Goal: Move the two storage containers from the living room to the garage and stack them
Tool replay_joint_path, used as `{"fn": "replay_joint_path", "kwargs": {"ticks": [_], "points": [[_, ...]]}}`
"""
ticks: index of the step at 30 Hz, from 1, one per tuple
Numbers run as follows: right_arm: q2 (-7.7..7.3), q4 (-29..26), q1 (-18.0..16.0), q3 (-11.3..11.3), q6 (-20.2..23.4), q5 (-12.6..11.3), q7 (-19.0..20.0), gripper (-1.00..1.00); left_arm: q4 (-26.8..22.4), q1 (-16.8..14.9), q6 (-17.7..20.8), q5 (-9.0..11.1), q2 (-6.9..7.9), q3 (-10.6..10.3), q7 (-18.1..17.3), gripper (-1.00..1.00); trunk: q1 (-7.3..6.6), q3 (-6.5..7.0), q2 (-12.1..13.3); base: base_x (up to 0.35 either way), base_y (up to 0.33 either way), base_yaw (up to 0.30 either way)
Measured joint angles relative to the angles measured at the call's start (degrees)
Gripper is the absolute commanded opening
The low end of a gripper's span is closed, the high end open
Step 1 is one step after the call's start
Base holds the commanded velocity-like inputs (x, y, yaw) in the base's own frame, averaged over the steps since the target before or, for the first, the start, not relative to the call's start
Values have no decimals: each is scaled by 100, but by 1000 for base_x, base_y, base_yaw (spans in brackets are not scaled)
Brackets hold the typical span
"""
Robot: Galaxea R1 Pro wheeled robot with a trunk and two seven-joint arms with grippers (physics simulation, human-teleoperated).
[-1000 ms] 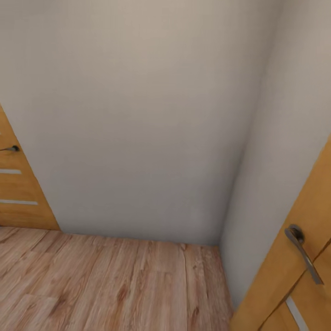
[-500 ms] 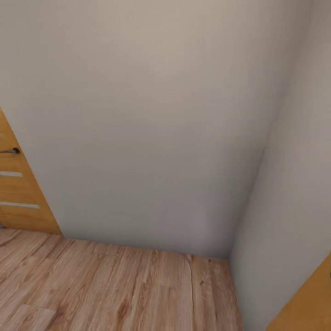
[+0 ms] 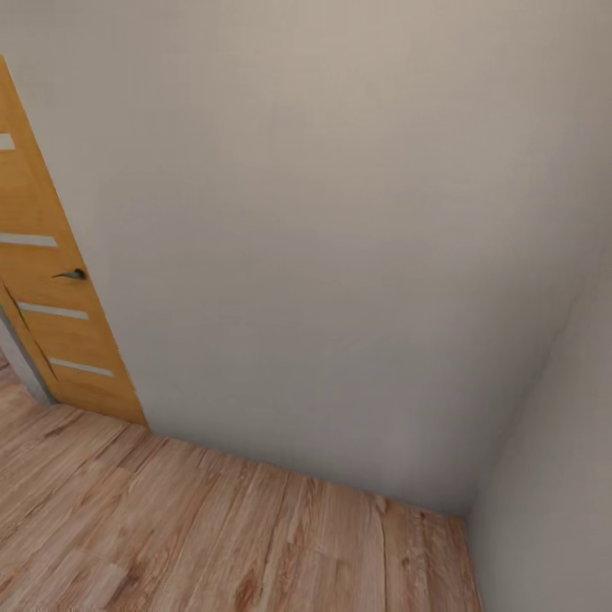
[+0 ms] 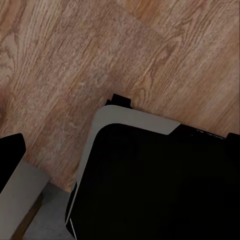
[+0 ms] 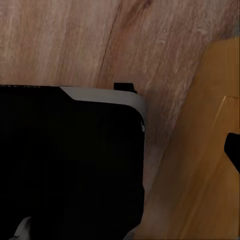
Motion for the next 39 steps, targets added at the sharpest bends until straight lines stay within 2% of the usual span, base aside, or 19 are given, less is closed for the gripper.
{"fn": "replay_joint_path", "kwargs": {"ticks": [16, 33, 39], "points": [[0, 1, 0, 0, 0, 1, 0, 100, -1, 0, -8, 0, -4, 3, 0, 100, 0, 0, 1, 15, 0, 272], [12, 2, 1, 0, -16, -6, -6, 100, 7, 0, -8, 1, 17, 8, 0, 100, -2, 0, -1, 294, 0, 272], [10, -1, -1, 0, -50, 0, -8, 100, 7, 0, -9, 3, 9, 1, 0, 100, 0, 0, 1, 90, 0, 280]]}}
